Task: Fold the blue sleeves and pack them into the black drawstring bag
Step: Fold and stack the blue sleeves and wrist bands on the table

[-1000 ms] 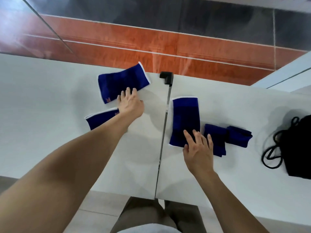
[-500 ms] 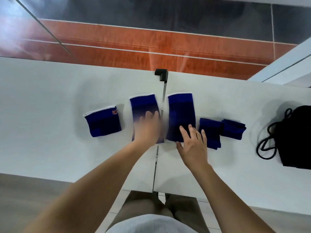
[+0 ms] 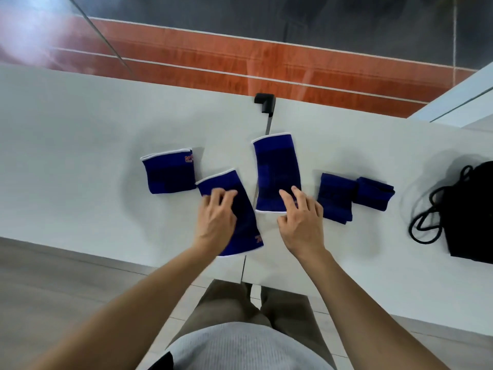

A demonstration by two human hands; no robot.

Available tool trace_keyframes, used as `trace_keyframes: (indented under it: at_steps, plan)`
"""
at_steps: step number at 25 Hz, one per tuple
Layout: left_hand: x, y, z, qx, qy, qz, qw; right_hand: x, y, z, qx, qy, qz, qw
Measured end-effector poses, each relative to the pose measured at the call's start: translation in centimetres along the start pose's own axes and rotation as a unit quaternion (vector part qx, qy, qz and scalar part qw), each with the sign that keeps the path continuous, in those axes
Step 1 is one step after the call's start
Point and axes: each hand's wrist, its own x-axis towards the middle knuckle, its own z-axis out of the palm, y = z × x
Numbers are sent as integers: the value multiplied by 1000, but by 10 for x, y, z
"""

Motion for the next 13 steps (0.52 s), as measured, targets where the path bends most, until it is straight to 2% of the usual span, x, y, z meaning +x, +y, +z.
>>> trace_keyframes:
  at_steps: [1,3,6,11,13]
  plan:
    - [10,-10,-4,25,30,-9,999,-5,2,-1,8,31,0,999]
    - [28,-23,-11,38,22,-52,998,-20,3,-1,1,40,-25,999]
    - [38,-25,-8,29,-30,-105,994,-48,-10,10,5,-38,-33,999]
    - [31,-29,-7,87,-3,-125,988,-62,-31,26,111,-94,53,988]
    - [25,-31,-10,54,7,-116,992,-61,-29,21,152,-104,51,982]
